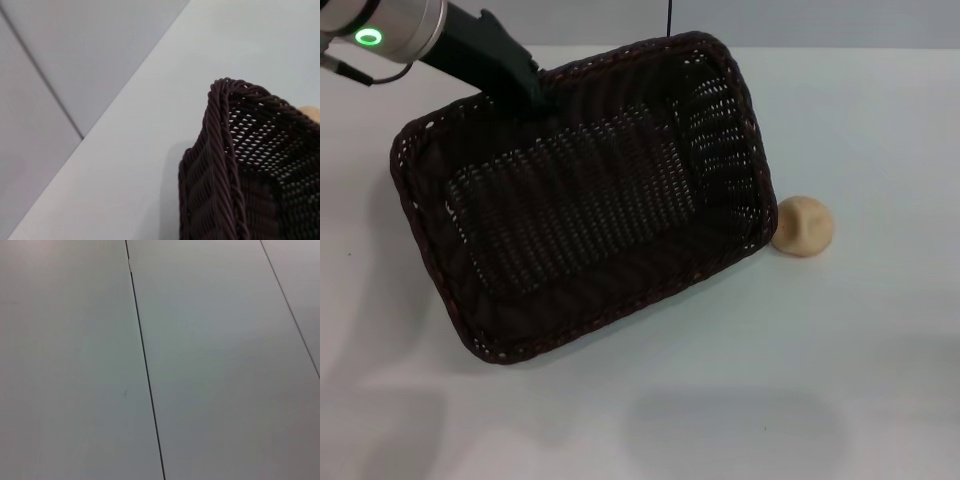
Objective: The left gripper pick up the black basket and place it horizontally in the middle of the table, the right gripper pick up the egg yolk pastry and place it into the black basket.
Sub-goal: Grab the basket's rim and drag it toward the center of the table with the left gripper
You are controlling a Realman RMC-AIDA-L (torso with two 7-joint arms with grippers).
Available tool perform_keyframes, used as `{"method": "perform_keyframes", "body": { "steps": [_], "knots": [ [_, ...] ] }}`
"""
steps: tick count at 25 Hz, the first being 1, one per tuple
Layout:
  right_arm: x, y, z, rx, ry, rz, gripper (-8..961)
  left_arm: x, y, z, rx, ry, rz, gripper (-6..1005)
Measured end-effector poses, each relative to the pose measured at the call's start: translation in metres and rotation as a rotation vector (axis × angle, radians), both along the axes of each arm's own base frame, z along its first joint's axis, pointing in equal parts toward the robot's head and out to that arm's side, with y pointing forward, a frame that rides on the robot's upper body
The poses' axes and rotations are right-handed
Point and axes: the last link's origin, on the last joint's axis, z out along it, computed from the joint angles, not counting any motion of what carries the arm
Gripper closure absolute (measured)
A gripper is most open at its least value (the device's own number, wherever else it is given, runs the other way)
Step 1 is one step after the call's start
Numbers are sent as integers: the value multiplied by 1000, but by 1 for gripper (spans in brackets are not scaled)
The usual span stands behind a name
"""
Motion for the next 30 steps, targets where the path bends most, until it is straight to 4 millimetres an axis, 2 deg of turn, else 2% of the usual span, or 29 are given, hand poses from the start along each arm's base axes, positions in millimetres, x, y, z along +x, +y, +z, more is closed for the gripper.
{"method": "perform_keyframes", "body": {
  "steps": [7,15,23,30],
  "knots": [
    [0,0,0,3,-1,3,108,31,0,6,-74,-8,-118,794],
    [0,-3,0,4,0,-3,107,43,-4,8,-143,-3,-191,793],
    [0,-3,0,5,0,-2,107,44,-8,2,-225,-12,-227,791],
    [0,-4,0,5,0,-4,108,37,-3,-18,-323,-1,-188,790]
  ]
}}
